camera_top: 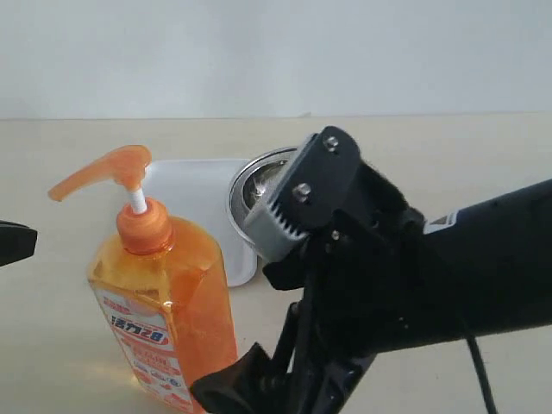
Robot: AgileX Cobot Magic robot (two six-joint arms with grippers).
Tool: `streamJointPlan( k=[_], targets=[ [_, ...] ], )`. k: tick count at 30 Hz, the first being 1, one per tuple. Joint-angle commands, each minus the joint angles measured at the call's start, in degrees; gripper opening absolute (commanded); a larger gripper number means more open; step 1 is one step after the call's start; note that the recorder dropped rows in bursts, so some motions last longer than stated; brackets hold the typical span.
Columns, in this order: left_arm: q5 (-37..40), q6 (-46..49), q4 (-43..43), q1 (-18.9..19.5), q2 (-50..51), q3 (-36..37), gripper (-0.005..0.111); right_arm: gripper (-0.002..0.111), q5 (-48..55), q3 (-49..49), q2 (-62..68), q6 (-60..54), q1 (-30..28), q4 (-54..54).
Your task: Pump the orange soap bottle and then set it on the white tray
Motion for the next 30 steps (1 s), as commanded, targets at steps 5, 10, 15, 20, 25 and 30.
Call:
streamJointPlan(
  k=[5, 10, 15, 20, 25, 30],
  targets=[
    [-2.1, 0.1, -0.8, 0.1, 0.5, -0.1, 0.005, 0.094, -20.1, 0.1, 8.2, -2.6, 11.0, 0.7],
    [-3.0, 0.1, -1.0, 0.1, 1.4, 0.9, 0.005, 0.094, -26.0, 0.1, 11.1, -2.6, 12.8, 0.7],
    [-3.0, 1.8, -4.7, 0.1, 4.5, 1.0, 0.005, 0.094, -30.1, 0.1, 11.5, -2.6, 12.8, 0.7],
    [-1.3, 10.7, -12.4, 0.1, 8.8, 1.0, 0.005, 0.094, -32.5, 0.1, 11.6, -2.6, 12.8, -1.1],
    [-1.3, 16.6, -18.1, 0.1, 13.4, 1.0, 0.005, 0.094, -34.1, 0.1, 11.6, -2.6, 12.8, -1.4],
    [1.5, 23.3, -24.2, 0.1, 17.4, 1.0, 0.005, 0.094, -34.9, -0.1, 13.3, -0.5, 12.8, -5.6]
  ],
)
